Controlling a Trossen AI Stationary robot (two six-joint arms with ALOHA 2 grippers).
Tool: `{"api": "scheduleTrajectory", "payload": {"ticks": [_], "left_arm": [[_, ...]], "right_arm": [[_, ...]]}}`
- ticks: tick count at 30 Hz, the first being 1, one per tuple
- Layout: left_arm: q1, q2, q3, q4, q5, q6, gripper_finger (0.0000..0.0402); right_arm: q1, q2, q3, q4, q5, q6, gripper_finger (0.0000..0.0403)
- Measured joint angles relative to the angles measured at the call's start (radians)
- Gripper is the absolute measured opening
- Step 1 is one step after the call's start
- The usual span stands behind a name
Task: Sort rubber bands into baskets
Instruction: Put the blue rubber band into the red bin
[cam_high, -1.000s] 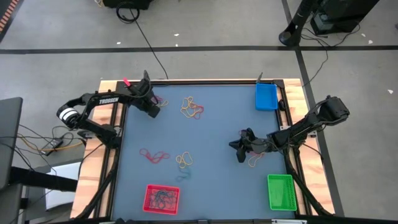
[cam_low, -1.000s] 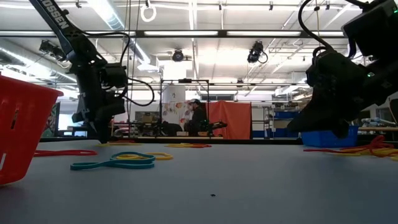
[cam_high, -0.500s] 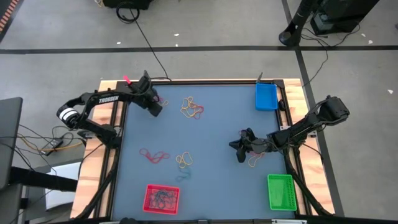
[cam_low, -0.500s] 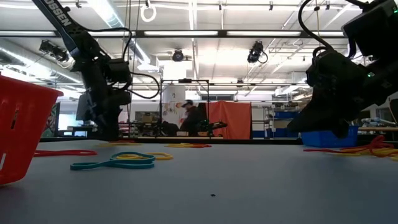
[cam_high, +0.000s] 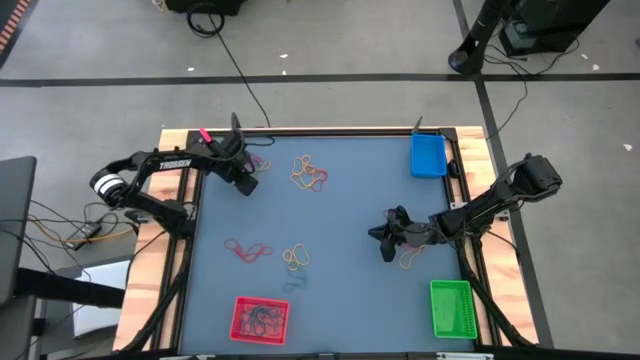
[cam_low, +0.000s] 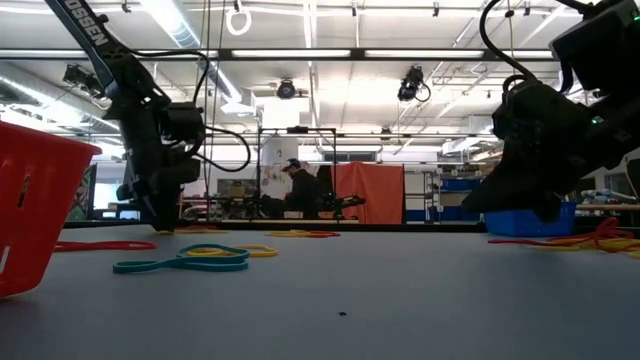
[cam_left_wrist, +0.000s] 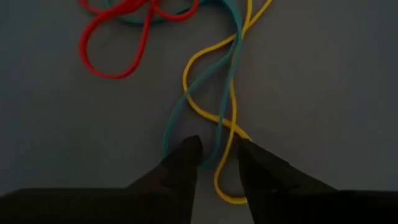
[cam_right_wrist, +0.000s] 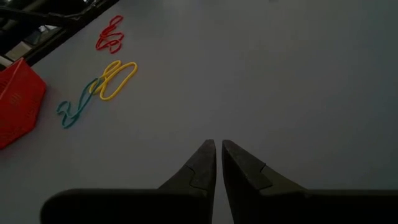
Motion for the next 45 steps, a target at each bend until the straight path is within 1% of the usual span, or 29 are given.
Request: {"api": "scheduleTrajectory", "payload": {"ticks": [6,10,19,26,29,32,37,40,41,43,45], "left_arm": [[0.002,0.004,0.027,-0.019,0.011,-0.002,0.0081],[0.002,0.005,0.049,-0.011,0.013,-0.002,0.0067],[0.002,0.005,0.039,-0.021,0.022,0.002,0.0029],[0.001,0.005,0.036,-0.011,0.023,0.003,0.0025],[0.001,0.005,0.036,-0.008,-0.010,0.004,0.0019],[0.001,0.025,0.023,0.018,-0.006,0.002,0.0007],[-0.002,0.056,0.016,0.018,-0.004,-0.002,0.0004],[-0.013,0.029,0.036,-0.016,-0.021,-0.019,0.0002],[-0.018,0.015,0.047,-0.052,-0.032,-0.021,0.0002],[-0.035,-0.022,0.073,-0.128,-0.049,-0.024,0.0002],[-0.051,-0.070,0.113,-0.151,-0.079,-0.025,0.0001]], "right_arm": [[0.000,0.000,0.000,0.000,0.000,0.000,0.0041],[0.000,0.000,0.000,0.000,0.000,0.000,0.0041],[0.000,0.000,0.000,0.000,0.000,0.000,0.0041],[0.000,0.000,0.000,0.000,0.000,0.000,0.0041],[0.000,0.000,0.000,0.000,0.000,0.000,0.0041],[0.000,0.000,0.000,0.000,0.000,0.000,0.0041],[0.000,0.000,0.000,0.000,-0.001,0.000,0.0041],[0.000,0.000,0.000,0.000,-0.001,0.001,0.0041],[0.000,0.000,0.000,0.000,-0.001,0.001,0.0041],[0.000,0.000,0.000,0.000,-0.004,0.001,0.0041],[0.002,0.000,0.000,0.000,-0.004,0.002,0.0041]]}}
